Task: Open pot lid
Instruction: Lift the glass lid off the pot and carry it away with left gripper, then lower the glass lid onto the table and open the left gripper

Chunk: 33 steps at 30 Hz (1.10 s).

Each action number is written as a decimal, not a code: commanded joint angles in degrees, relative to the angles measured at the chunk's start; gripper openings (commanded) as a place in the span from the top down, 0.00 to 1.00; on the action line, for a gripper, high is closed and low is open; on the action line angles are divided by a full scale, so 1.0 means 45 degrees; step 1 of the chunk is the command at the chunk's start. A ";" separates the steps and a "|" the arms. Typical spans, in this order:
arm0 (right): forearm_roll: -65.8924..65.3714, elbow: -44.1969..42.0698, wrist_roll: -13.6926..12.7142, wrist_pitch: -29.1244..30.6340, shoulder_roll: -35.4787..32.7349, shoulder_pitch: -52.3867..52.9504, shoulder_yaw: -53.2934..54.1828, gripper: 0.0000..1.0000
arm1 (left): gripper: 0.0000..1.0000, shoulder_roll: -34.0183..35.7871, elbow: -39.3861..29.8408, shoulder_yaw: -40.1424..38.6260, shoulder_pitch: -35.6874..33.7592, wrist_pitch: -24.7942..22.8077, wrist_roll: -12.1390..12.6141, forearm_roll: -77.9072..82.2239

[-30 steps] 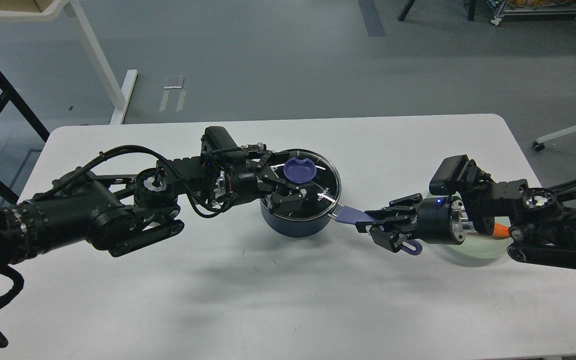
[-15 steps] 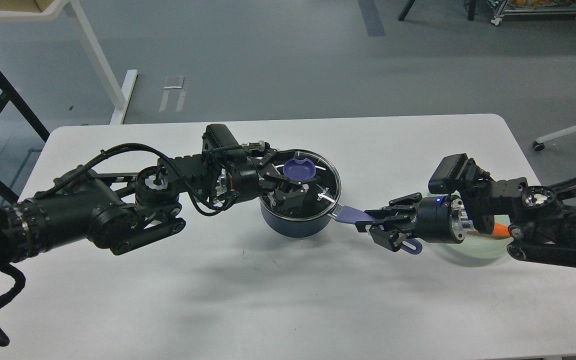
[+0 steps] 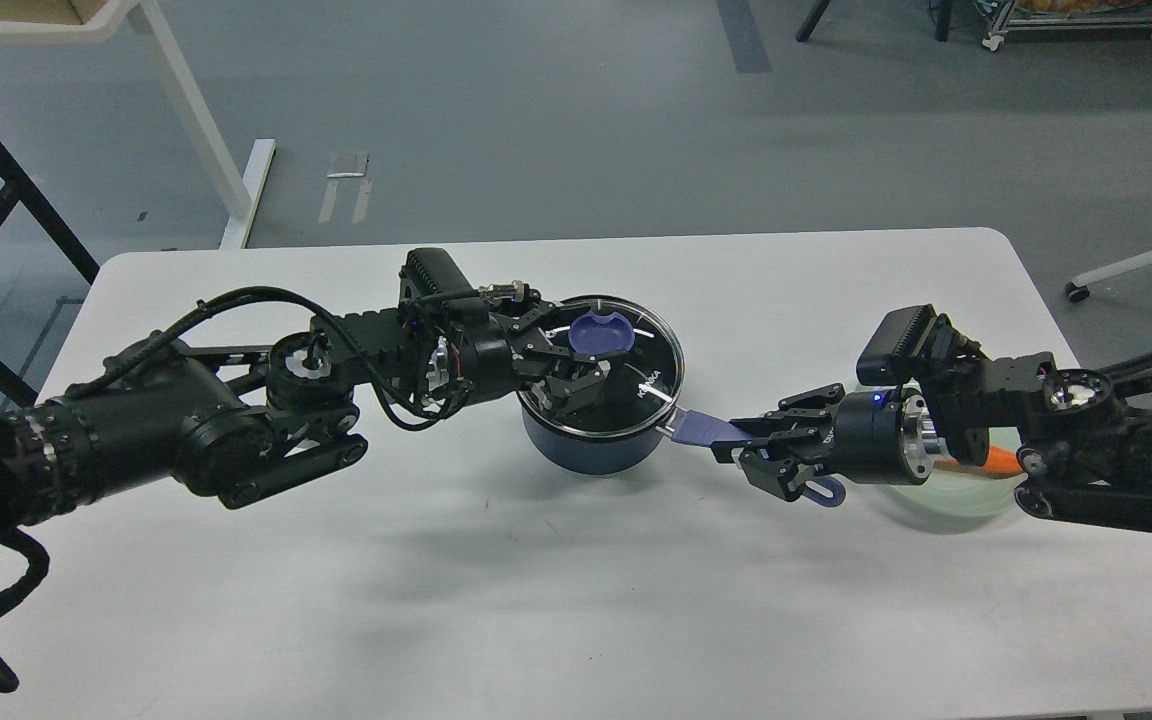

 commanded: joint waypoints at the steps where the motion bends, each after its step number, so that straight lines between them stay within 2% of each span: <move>1: 0.0007 0.0008 0.0017 -0.0002 0.0000 0.0019 0.0005 0.78 | 0.54 0.0661 -0.0346 -0.0092 -0.0302 -0.0002 -0.0044 -0.0058; 8: 0.0007 0.0027 -0.0002 -0.0002 0.0000 0.0058 0.0005 0.78 | 0.54 0.3997 -0.1830 -0.0015 -0.0420 -0.0021 -0.0201 -0.1034; 11: 0.0007 0.0047 -0.0002 -0.0002 -0.0020 0.0175 0.0005 0.78 | 0.54 0.5698 -0.1852 0.0103 -0.0128 -0.0041 -0.0220 -0.1112; 14: 0.0007 0.0047 -0.0002 -0.0002 -0.0001 0.0175 0.0005 0.78 | 0.54 0.6560 -0.1657 0.0083 0.0632 -0.0022 -0.0220 -0.1366; 20: 0.0046 0.0067 -0.0002 -0.0002 -0.0020 0.0331 0.0005 0.78 | 0.54 0.6758 -0.0604 0.0103 0.2058 0.0037 -0.0298 -0.1503; 23: 0.0066 0.0125 -0.0002 0.0018 -0.0078 0.0468 -0.0034 0.78 | 0.54 0.6641 0.0196 0.0103 0.2587 0.0445 -0.0396 -0.1523; 29: 0.0066 0.0125 -0.0002 0.0018 -0.0118 0.0390 -0.0034 0.78 | 0.53 0.5743 0.1487 0.0122 0.2725 0.0642 -0.0416 -0.1523; 33: 0.0066 0.0125 0.0018 0.0018 -0.0137 0.0293 -0.0073 0.78 | 0.53 0.5664 0.1664 0.0122 0.3095 0.0681 -0.0649 -0.1523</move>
